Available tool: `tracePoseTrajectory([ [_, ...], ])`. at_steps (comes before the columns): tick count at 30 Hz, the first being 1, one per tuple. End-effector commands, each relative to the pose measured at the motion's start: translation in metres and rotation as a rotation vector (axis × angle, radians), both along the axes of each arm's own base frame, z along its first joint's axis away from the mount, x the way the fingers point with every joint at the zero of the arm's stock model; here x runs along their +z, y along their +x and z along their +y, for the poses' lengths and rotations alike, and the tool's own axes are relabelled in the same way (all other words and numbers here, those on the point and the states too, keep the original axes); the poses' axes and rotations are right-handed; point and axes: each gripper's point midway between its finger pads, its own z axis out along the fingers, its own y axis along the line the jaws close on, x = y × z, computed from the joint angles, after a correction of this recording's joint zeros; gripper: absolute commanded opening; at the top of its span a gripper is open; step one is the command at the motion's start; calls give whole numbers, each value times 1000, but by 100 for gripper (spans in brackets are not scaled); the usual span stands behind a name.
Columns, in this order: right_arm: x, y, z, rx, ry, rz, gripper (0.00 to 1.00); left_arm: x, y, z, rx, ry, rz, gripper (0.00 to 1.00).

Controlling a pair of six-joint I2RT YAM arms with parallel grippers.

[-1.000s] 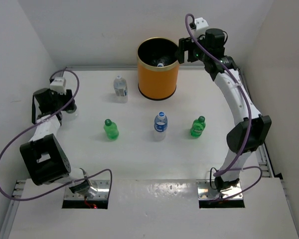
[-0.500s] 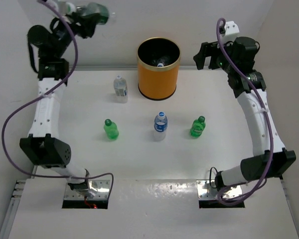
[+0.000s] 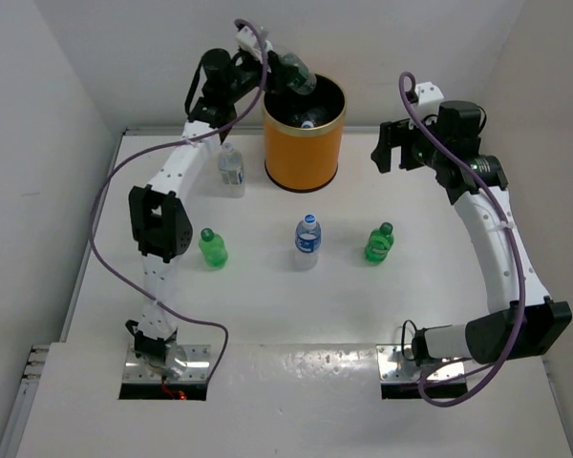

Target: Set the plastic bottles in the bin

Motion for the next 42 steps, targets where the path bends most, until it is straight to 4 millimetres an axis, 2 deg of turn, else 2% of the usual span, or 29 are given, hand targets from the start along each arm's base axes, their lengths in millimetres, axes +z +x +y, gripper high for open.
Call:
tracePoseTrajectory([
  [1, 8, 2, 6, 30, -33, -34, 94, 24, -10, -12, 32, 65, -128, 6],
  [3, 4, 5, 11, 40, -53, -24, 94, 1, -1, -20, 64, 102, -85, 33],
  [4, 6, 7, 13, 48, -58, -29, 94, -1, -2, -24, 74, 121, -93, 49],
  [5, 4, 8, 21, 67, -61, -23, 92, -1, 1, -21, 93, 118, -90, 84],
  [6, 8, 8, 25, 79, -61, -35, 92, -1, 1, -21, 93, 118, -90, 97],
  [9, 11, 12, 38, 107, -58, -54, 91, 39, -14, -11, 125, 63, -124, 100],
  [12, 12, 15, 57, 150, -55, -71, 91, 101, -39, 21, 147, -33, -174, 100],
  [13, 12, 17, 68, 172, -54, -77, 91, 117, -43, 42, 173, -58, -186, 100],
  [14, 11, 25, 79, 188, -45, -87, 90, 146, -58, 72, 211, -111, -202, 100],
  [15, 14, 26, 80, 188, -44, -93, 90, 166, -76, 76, 201, -143, -221, 100],
  [16, 25, 28, 97, 218, -27, -139, 90, 171, -76, 104, 245, -157, -213, 100],
  [18, 17, 38, 114, 247, -21, -132, 90, 184, -90, 137, 293, -202, -191, 100],
  [19, 30, 39, 134, 290, -8, -177, 90, 195, -103, 171, 349, -212, -198, 100],
  [20, 11, 47, 147, 310, -16, -141, 90, 195, -109, 187, 377, -221, -184, 100],
  [21, 27, 49, 163, 340, -1, -180, 90, 192, -115, 201, 394, -227, -163, 100],
  [22, 25, 52, 179, 368, 9, -187, 90, 185, -126, 228, 445, -213, -150, 100],
  [23, 8, 61, 191, 383, 2, -163, 90, 180, -133, 238, 456, -209, -136, 100],
  [24, 24, 62, 208, 411, 25, -208, 91, 171, -140, 244, 452, -191, -121, 100],
  [25, 27, 66, 216, 418, 35, -224, 91, 140, -136, 261, 483, -175, -53, 100],
  [26, 2, 73, 237, 445, 30, -189, 91, 141, -155, 264, 486, -168, -57, 100],
  [27, 22, 77, 247, 448, 58, -231, 92, 131, -160, 269, 491, -152, -41, 100],
  [28, 6, 85, 258, 452, 66, -202, 92, 121, -167, 278, 502, -142, -25, 100],
  [29, 20, 86, 271, 460, 88, -239, 94, 94, -165, 283, 510, -138, 33, 100],
  [30, 4, 92, 282, 462, 95, -206, 94, 93, -179, 283, 507, -141, 38, 100],
  [32, 5, 104, 300, 452, 139, -224, 96, 66, -185, 292, 518, -145, 94, 100],
  [33, -17, 113, 308, 447, 138, -197, 96, 60, -189, 293, 517, -142, 104, 100],
  [35, -19, 121, 318, 426, 169, -236, 97, 49, -199, 292, 511, -148, 125, 100],
  [37, -40, 128, 327, 417, 170, -234, 99, 43, -201, 296, 517, -147, 136, 100],
  [42, -68, 145, 341, 405, 210, -233, 100, 35, -210, 303, 532, -146, 151, 100],
])
